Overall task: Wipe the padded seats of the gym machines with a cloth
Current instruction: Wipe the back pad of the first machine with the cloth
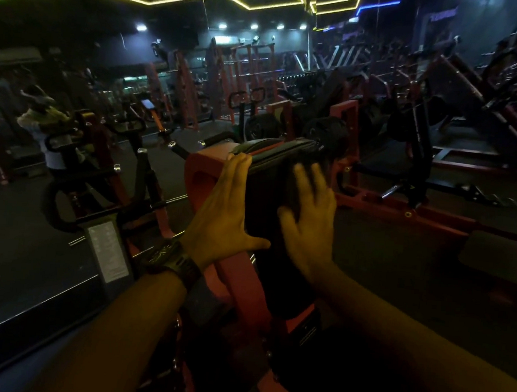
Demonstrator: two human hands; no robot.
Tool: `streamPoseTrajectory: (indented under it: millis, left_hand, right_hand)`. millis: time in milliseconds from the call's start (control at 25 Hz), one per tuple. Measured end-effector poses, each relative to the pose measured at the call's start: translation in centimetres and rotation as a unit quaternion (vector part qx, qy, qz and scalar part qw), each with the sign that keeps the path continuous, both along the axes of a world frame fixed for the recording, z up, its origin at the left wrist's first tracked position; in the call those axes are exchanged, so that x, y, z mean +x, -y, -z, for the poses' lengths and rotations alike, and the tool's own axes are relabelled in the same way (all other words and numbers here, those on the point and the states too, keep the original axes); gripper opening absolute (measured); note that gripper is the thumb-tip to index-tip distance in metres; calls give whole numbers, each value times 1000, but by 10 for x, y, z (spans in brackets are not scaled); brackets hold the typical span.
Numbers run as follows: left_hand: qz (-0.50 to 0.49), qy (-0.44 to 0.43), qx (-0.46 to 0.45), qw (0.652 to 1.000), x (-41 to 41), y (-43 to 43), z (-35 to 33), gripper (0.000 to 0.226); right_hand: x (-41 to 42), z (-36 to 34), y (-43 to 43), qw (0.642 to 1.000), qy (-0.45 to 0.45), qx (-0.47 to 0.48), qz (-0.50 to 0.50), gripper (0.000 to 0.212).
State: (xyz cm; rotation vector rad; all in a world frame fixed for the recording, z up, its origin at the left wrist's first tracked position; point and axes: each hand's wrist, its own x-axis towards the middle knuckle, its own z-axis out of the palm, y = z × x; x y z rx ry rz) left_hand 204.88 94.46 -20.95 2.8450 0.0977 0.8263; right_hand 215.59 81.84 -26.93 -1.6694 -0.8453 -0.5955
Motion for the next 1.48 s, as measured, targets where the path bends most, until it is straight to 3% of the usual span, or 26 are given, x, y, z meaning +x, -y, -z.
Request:
streamPoseTrajectory:
  millis: [40,80,120,200,240,280,360,400,440,560,680,720,840,880,960,1000,1040,1120,1160,1200,1280,1320,1360,1400,1440,1480]
  left_hand:
    - [2,2,1,1000,0,-1,0,149]
    - [3,2,2,1000,1,-2,0,149]
    - [3,2,2,1000,1,-2,0,149]
    - [2,0,-2,1000,2,-1,0,149]
    - [2,-1,-3,1000,1,0,0,150]
    - [5,-2,-4,1000,1,-1,0,150]
    - [15,2,-7,1000,1,-2,0,149]
    - [16,4,-10,1000,1,-3,0,148]
    - [15,4,-14,1000,2,-2,0,148]
    - [11,7,-21,1000,3,-2,0,149]
    - [19,9,-23,1000,2,-3,0,148]
    - [21,11,-23,999,2,-2,0,148]
    - [13,4,-27,1000,3,-1,0,149]
    - [16,4,-26,1000,2,-1,0,149]
    - [27,8,-21,999,2,-4,1,146]
    - [31,8,-20,999,2,-6,1,145]
    - [28,8,-21,999,3,-5,1,145]
    - [22,7,-26,999,2,-4,1,144]
    - [26,11,-26,999,1,-3,1,142]
    - [32,18,-25,999,0,-2,1,139]
    - [36,14,-22,999,0,-3,2,137]
    - [33,7,-20,999,0,-4,1,140]
    - [26,2,-20,999,0,-4,1,143]
    - [20,0,-22,1000,1,-5,1,146]
    - [18,0,-23,1000,1,-4,1,147]
    - [20,1,-24,999,1,-4,1,146]
  right_hand:
    - [10,16,9,988,144,-54,-20,71]
    - [27,16,16,974,216,-69,-30,70]
    - [44,14,17,983,176,-53,-27,71]
    - [44,-1,7,990,-129,57,-29,74]
    - [32,-6,1,977,-200,67,6,75]
    - [18,-7,-1,985,-161,55,20,74]
    - [16,10,4,994,104,-21,-8,70]
    - [30,4,6,983,180,-31,-11,68]
    - [44,-7,6,988,153,-11,-5,68]
    - [38,-36,-10,984,-147,101,6,73]
    - [48,-24,0,995,102,6,-7,69]
    - [63,-30,4,994,110,11,-12,67]
    - [51,-45,-2,984,-154,83,-13,67]
    - [33,-35,-7,992,-111,65,11,68]
    - [13,-3,-4,987,163,0,-9,65]
    - [17,4,-2,970,243,-14,-7,63]
    - [21,5,-2,973,231,-1,-1,64]
    - [9,-5,-11,995,-62,84,0,69]
    - [-5,-5,-15,986,-145,84,20,71]
    - [-18,1,-16,991,-109,62,36,71]
    - [-14,32,-4,984,175,-31,2,65]
    - [0,37,2,971,235,-38,5,64]
    - [9,35,3,985,173,-19,13,65]
    - [8,30,-1,999,22,37,23,67]
    - [-7,21,-6,987,-143,73,30,70]
    - [-24,22,-12,975,-205,64,55,72]
